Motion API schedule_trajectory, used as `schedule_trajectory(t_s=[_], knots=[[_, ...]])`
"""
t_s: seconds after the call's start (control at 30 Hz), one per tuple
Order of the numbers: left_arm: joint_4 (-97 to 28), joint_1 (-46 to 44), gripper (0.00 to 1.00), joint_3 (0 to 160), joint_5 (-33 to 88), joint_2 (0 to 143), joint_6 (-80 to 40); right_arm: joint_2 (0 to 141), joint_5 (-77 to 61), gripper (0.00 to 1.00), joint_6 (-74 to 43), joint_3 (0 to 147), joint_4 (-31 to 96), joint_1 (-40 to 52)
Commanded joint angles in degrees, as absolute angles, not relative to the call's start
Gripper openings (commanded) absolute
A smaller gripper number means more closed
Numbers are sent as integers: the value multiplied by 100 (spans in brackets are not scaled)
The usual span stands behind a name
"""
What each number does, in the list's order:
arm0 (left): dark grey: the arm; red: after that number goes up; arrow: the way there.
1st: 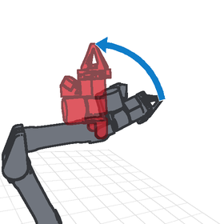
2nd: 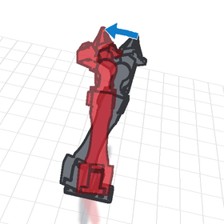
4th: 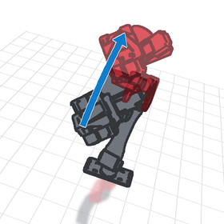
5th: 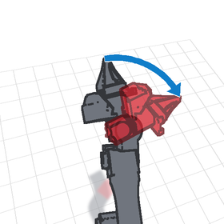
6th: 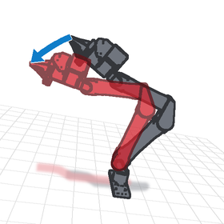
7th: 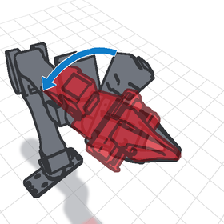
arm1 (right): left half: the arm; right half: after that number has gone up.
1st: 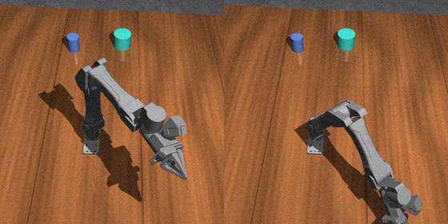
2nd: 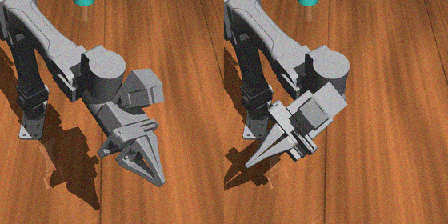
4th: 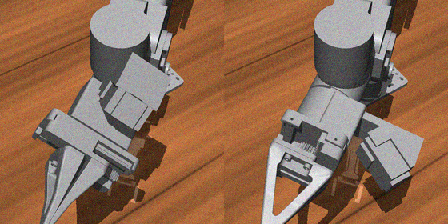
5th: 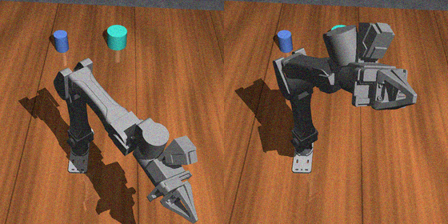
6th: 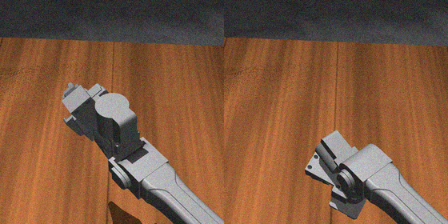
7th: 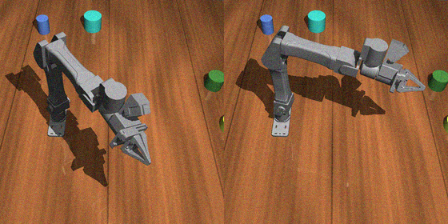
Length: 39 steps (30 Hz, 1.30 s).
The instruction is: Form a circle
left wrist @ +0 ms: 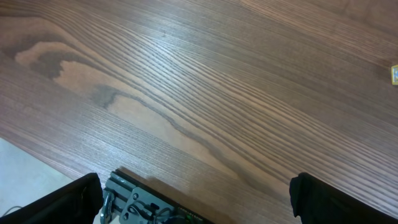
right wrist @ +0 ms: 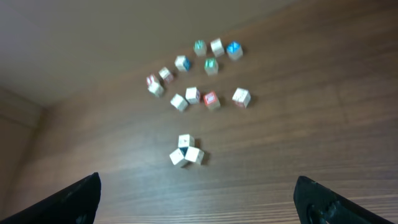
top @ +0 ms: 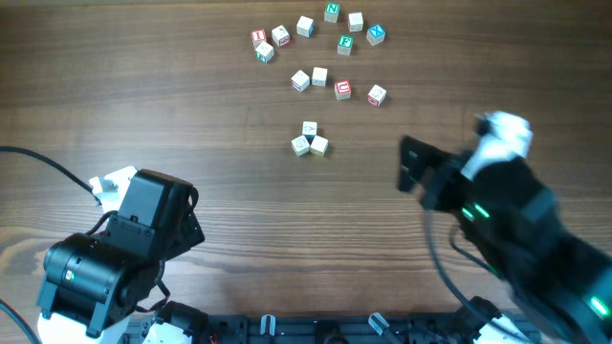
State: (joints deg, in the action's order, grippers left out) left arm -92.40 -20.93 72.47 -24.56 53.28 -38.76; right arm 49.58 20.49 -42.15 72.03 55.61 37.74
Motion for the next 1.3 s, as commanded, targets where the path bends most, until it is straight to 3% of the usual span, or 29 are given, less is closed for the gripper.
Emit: schedule_trajectory(t_s=[0.0, 0.33, 0.43, 0.6, 0.77, 0.97, 1.27], knots=[[-9240, -2060, 100, 7231, -2449, 5315, -3970, 4366, 2200, 100, -4217, 7210, 5701, 3806], [-9240, -2060, 100, 7231, -2449, 5315, -3970, 3898, 3651, 100, -3732, 6886, 6445, 3557], [-9240, -2060, 100, 7231, -2449, 5315, -3970, 3498, 3645, 100, -3448, 6211, 5631, 3081], [-9240, -2060, 100, 7231, -2449, 5315, -3970, 2202, 2171, 100, -1833, 4158, 3020, 2005], [-9240, -2060, 100, 7231, -2449, 5315, -3970, 755, 668, 100, -1763, 2231, 1385, 766], [-9240, -2060, 100, 7231, -2449, 5315, -3970, 19, 115, 100, -1848, 921, 552, 16], [-9240, -2060, 100, 7231, -2449, 5315, -3970, 19, 51, 100, -1999, 32, -62, -113]])
